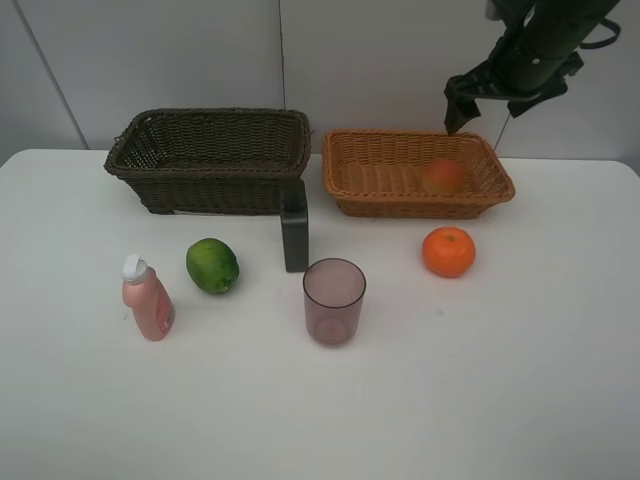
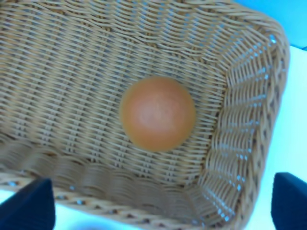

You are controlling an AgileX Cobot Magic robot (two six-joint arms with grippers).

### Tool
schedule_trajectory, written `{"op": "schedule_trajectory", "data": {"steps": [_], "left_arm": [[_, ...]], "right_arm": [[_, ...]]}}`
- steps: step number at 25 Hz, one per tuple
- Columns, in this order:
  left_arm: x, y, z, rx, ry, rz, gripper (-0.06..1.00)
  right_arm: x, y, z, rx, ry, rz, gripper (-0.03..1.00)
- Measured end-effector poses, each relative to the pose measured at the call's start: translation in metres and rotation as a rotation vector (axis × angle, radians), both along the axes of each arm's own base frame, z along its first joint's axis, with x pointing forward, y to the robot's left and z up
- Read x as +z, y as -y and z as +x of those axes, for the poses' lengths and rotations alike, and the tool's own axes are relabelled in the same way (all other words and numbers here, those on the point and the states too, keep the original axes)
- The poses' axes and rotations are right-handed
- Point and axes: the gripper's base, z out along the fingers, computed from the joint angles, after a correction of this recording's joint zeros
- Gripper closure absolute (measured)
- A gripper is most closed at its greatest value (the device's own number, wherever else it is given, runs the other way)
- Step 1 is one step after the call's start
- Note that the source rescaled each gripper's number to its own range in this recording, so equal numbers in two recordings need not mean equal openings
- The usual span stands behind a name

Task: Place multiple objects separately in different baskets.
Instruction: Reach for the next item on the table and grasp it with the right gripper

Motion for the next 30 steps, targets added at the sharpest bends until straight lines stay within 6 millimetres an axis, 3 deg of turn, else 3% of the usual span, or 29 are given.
{"op": "schedule_trajectory", "data": {"steps": [7, 16, 22, 30], "left_arm": [[0.0, 0.0, 0.0, 0.0, 0.0, 0.0, -0.06], [0.0, 0.0, 0.0, 0.0, 0.0, 0.0, -0.06], [0.0, 0.0, 0.0, 0.0, 0.0, 0.0, -0.06], [0.0, 0.0, 0.0, 0.0, 0.0, 0.0, -0.06]], "right_arm": [[0.006, 0.008, -0.04, -0.002, -0.026, -0.004, -0.03], [-0.026, 0.016, -0.086, -0.079, -0.165, 0.016, -0.03], [-0.042, 0.011, -0.093, -0.104, -0.179, 0.103, -0.03], [-0.063, 0.002, -0.083, -0.112, -0.184, 0.15, -0.03]]}}
